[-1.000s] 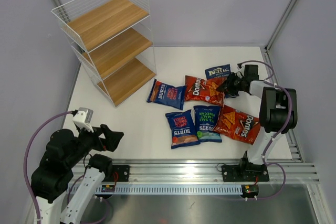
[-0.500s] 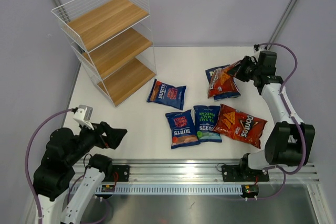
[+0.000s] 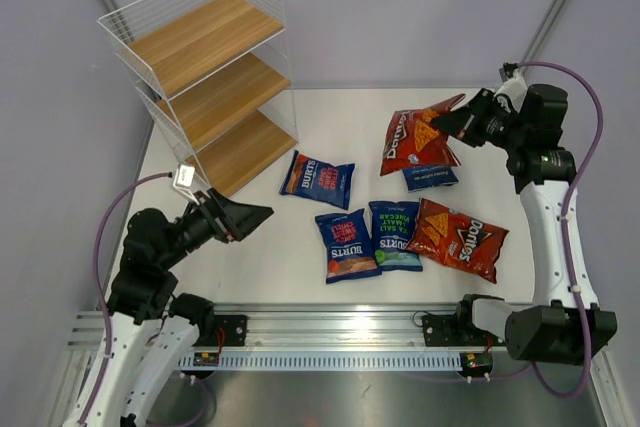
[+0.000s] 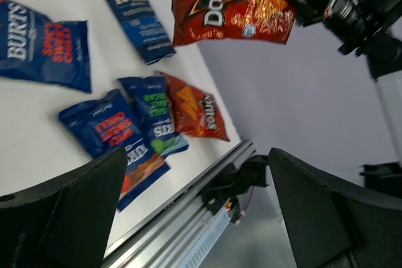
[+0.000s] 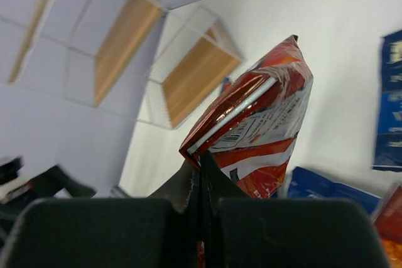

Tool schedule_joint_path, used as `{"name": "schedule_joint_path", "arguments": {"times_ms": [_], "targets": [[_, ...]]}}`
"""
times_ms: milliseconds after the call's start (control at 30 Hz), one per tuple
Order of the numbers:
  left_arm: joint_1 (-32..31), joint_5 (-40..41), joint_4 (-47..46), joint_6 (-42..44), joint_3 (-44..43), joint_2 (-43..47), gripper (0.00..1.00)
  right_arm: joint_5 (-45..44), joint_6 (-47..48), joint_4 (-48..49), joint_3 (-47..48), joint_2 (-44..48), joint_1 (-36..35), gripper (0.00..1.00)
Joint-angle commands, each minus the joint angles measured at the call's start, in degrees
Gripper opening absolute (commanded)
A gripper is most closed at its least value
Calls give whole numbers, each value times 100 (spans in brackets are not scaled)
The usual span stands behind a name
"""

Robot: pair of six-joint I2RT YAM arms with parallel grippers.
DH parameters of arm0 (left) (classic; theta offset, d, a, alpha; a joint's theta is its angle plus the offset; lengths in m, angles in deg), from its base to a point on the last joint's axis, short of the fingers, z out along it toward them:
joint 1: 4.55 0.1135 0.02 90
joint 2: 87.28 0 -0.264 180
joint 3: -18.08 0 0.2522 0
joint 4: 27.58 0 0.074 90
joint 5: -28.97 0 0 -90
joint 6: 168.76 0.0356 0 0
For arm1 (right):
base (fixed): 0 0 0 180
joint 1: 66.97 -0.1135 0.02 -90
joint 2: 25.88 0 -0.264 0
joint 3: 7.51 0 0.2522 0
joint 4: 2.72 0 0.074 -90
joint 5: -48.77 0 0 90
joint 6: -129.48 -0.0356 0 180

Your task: Place and organize the chips bags onto the shelf

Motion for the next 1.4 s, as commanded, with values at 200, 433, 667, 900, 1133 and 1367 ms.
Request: {"name": "schedule_joint_path", "arguments": {"times_ms": [200,433,667,900,1133,1367], "targets": [[-672,176,-2155,-921,-599,-744,99,2361,-1017,749,499,1207,-84,0],[-2043,1036,-2892,-877,-968,-1552,99,3082,-1736,1239,1132,1559,-128,0],[-3626,2400,-3718,-341,-1381,-2378,99,3390,-2993,2778,1396,1726,-400,0],[-4039,1742,-5116,-516,-1838,-3283,99,3460,-3696,3506,1590,1849,-497,0],[-4409,1417,-6598,-919,-1769,-3697,99,3496,-3767,3656,1651,1832,-734,0],[-4944,907,-8157,-1351,-1777,-4067,99,3548,-3802,3850,1599,1867,-778,0]]}}
